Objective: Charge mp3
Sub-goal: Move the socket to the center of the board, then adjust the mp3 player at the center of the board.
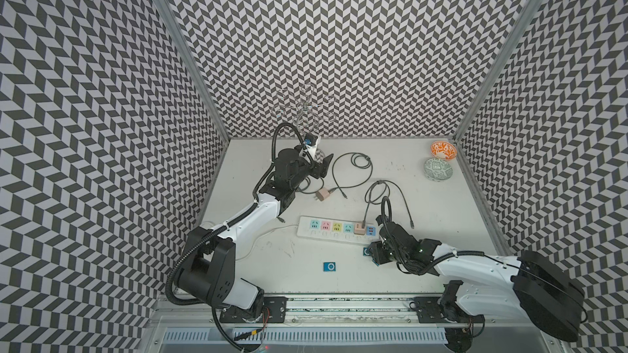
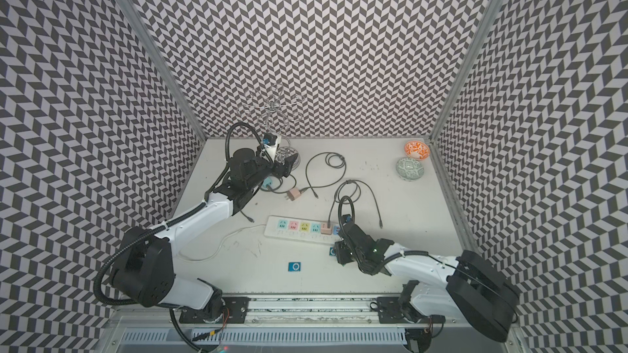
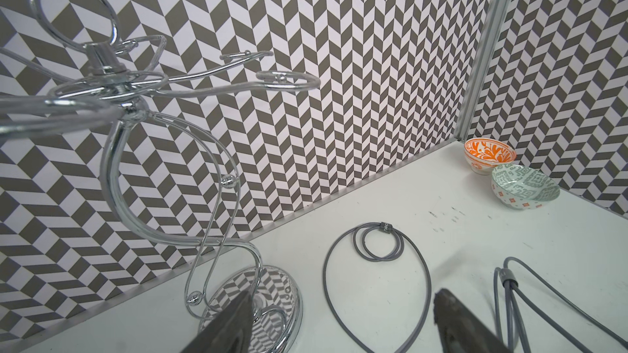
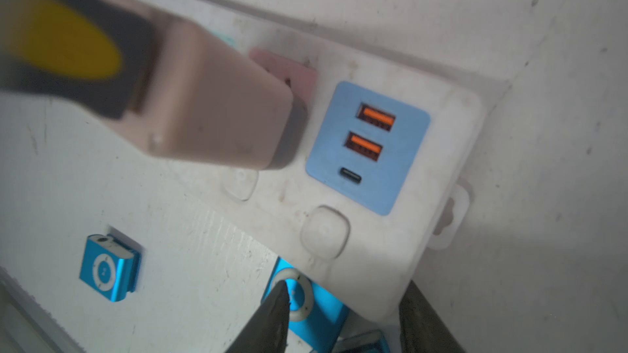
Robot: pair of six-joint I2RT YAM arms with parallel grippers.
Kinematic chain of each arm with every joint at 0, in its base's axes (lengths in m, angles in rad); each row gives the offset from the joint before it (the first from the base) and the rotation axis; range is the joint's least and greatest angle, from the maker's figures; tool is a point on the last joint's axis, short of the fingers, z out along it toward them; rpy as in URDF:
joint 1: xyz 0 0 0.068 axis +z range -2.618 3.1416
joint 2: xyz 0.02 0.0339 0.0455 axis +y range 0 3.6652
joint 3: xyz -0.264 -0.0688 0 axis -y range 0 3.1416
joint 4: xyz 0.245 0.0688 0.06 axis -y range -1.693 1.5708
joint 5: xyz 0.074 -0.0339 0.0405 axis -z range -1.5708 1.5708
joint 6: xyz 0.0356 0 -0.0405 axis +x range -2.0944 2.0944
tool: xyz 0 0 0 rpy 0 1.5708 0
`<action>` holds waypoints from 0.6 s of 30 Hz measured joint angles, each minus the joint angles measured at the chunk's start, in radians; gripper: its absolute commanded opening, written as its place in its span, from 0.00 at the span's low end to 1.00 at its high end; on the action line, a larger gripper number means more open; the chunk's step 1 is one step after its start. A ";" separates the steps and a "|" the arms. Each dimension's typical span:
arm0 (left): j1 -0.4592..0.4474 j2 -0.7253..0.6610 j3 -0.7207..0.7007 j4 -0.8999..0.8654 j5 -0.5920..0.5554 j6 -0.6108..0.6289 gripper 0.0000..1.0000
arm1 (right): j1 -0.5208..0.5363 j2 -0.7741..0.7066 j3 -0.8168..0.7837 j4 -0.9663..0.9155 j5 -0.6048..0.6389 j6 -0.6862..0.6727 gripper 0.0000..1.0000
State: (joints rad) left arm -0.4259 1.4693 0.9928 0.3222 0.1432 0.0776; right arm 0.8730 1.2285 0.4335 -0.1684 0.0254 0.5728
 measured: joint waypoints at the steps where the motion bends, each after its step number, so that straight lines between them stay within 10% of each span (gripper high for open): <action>1: 0.000 -0.002 -0.002 -0.001 -0.001 0.000 0.83 | 0.000 -0.001 0.003 -0.002 0.000 -0.007 0.66; 18: 0.000 -0.014 -0.037 -0.001 0.000 -0.003 0.83 | 0.115 -0.072 -0.010 -0.121 0.042 0.032 0.77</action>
State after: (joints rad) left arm -0.4263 1.4555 0.9554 0.3214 0.1432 0.0746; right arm 0.9882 1.1561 0.4232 -0.2890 0.0669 0.6052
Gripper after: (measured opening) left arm 0.830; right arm 0.768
